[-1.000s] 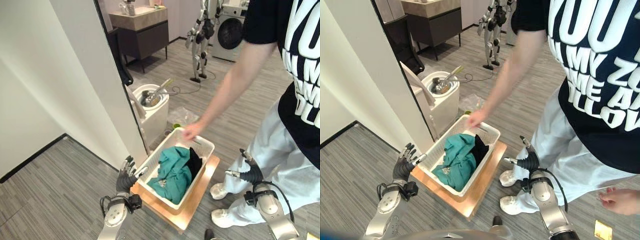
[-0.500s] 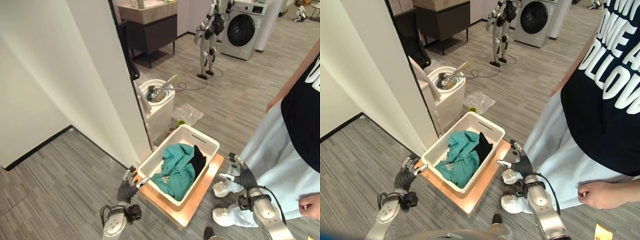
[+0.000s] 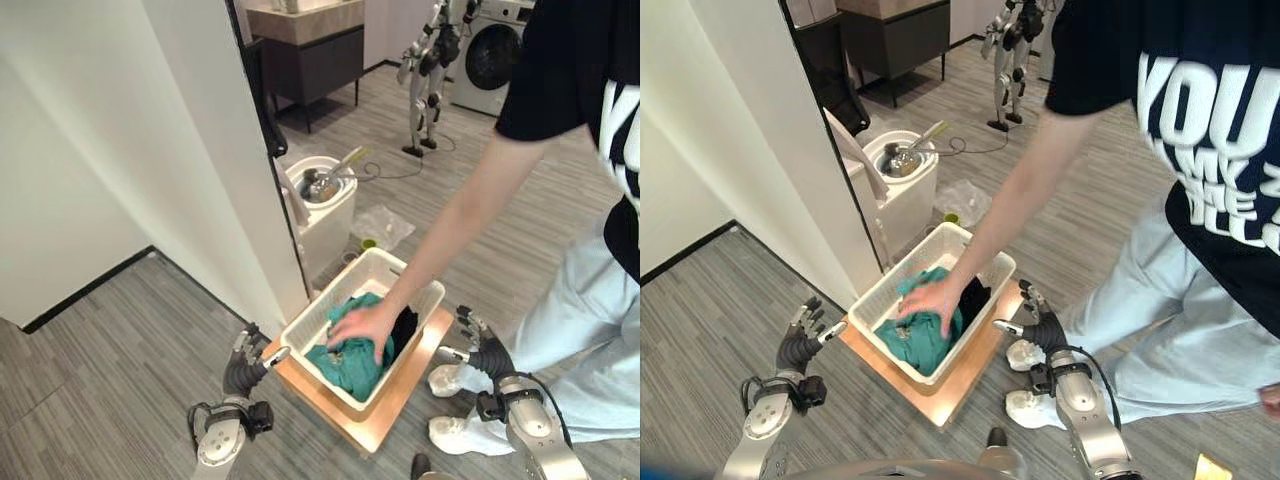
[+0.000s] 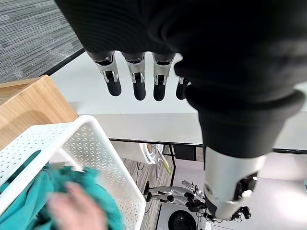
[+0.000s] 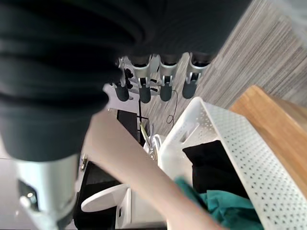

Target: Pick up bed clothes into laundry basket.

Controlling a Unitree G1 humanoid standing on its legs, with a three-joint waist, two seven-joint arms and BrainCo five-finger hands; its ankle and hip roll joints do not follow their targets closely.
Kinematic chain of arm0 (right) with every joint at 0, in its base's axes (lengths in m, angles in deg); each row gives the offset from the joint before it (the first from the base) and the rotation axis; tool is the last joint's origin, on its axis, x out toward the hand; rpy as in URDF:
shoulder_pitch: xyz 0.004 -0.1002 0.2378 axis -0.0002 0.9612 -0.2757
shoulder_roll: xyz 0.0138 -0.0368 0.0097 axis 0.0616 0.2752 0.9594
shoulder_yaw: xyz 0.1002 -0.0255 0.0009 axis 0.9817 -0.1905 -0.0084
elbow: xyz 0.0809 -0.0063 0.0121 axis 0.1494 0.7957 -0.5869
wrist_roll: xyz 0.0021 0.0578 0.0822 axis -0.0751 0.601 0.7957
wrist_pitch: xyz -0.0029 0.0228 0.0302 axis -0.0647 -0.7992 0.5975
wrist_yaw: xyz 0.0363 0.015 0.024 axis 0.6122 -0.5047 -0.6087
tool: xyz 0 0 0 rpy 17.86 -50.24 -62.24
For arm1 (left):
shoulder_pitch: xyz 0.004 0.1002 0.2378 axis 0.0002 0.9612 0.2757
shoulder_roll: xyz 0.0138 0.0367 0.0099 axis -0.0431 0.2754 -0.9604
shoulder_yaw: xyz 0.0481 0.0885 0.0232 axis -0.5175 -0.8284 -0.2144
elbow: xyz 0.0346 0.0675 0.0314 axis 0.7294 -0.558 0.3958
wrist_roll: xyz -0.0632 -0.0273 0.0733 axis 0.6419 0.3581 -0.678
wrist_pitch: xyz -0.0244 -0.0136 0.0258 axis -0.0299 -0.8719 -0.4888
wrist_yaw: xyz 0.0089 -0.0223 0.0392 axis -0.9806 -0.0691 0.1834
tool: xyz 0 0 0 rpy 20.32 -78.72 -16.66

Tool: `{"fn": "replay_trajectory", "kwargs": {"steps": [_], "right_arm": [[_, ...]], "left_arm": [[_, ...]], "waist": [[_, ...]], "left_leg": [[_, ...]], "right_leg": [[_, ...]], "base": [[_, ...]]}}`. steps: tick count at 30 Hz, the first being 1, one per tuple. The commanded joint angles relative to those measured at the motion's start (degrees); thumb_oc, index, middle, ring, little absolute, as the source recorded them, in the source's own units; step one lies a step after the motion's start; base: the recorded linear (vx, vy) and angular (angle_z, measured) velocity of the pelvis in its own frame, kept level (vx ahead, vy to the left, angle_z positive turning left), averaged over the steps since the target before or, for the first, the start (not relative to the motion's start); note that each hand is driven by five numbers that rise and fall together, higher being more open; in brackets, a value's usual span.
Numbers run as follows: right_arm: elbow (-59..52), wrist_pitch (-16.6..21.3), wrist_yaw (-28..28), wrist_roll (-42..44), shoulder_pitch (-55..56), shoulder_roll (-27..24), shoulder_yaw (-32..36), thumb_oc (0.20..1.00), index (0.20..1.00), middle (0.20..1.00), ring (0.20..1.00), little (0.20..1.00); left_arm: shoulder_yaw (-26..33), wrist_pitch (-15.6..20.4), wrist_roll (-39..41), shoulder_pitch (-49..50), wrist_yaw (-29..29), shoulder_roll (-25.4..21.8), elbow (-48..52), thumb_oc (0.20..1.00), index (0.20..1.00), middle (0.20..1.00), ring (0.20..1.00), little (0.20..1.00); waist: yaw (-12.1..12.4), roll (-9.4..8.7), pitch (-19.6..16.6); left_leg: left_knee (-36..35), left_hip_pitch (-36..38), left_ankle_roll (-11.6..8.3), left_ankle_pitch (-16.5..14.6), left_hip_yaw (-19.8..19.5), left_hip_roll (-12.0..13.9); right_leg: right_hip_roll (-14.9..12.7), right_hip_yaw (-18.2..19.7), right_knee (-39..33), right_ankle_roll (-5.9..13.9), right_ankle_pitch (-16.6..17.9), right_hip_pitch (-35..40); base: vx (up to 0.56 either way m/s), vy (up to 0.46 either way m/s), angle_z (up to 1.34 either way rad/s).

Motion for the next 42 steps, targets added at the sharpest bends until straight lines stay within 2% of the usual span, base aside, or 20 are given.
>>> {"fn": "replay_trajectory", "kwargs": {"steps": [1,24,33,35,39,42], "right_arm": [[-1.31,3.72,0.08,1.85,-3.75,1.06,2.8,1.0,1.0,1.0,1.0,1.0],[-0.68,3.45,0.33,0.06,-4.01,1.36,2.43,1.0,1.0,1.0,1.0,1.0],[-1.53,3.34,1.84,-2.84,-5.36,0.31,3.54,1.0,1.0,1.0,1.0,1.0],[-1.3,3.3,2.12,-2.97,-5.92,0.47,3.45,1.0,1.0,1.0,1.0,1.0],[-1.3,3.52,2.43,-3.73,-6.98,0.12,2.91,1.0,1.0,1.0,1.0,1.0],[-1.18,3.91,2.76,-5.11,-9.01,-0.39,1.82,1.0,1.0,1.0,1.0,1.0]], "left_arm": [[2.35,4.48,-1.93,-2.38,0.65,-2.52,2.8,1.0,1.0,1.0,1.0,1.0],[2.52,4.44,-1.7,-2.11,0.41,-2.12,2.39,1.0,1.0,1.0,1.0,1.0],[1.95,4.34,-1.91,-2.84,0.35,-3.36,3.48,1.0,1.0,1.0,1.0,1.0],[1.83,4.24,-2.04,-3.53,0.7,-3.97,3.31,1.0,1.0,1.0,1.0,1.0],[1.67,4.18,-2.12,-4.16,0.94,-4.92,2.84,1.0,1.0,1.0,1.0,1.0],[0.81,4.28,-2.0,-5.53,1.47,-6.06,2.41,1.0,1.0,1.0,1.0,1.0]], "waist": [[-0.51,-1.73,-0.18],[-0.22,-1.85,-0.18],[-0.04,-2.82,0.03],[-0.12,-3.15,0.7],[0.08,-2.84,1.7],[-0.11,-1.46,3.53]], "left_leg": [[0.59,1.7,0.49,-1.86,-3.06,0.05],[0.59,1.44,0.83,-2.16,-3.48,-0.32],[0.59,-0.36,1.66,-2.42,-4.9,-1.41],[0.59,-1.91,2.09,-1.06,-4.74,-1.6],[0.59,-3.64,2.32,-0.51,-5.84,-1.75],[0.59,-6.44,3.36,0.66,-7.37,-1.8]], "right_leg": [[-5.61,-3.55,1.52,3.68,-2.84,4.47],[-5.8,-3.59,1.46,3.85,-2.42,4.35],[-6.81,-3.84,1.78,4.74,-1.18,3.17],[-6.98,-4.0,3.32,4.18,0.19,1.31],[-6.71,-2.36,6.59,4.16,-0.47,-0.96],[-3.73,2.94,15.93,3.27,-6.11,-3.7]], "base": [[0.0,0.0,0.0],[0.0,0.0,0.0],[-0.04,0.046,0.02],[-0.16,0.008,0.11],[-0.11,0.03,0.2],[-0.23,0.084,0.23]]}}
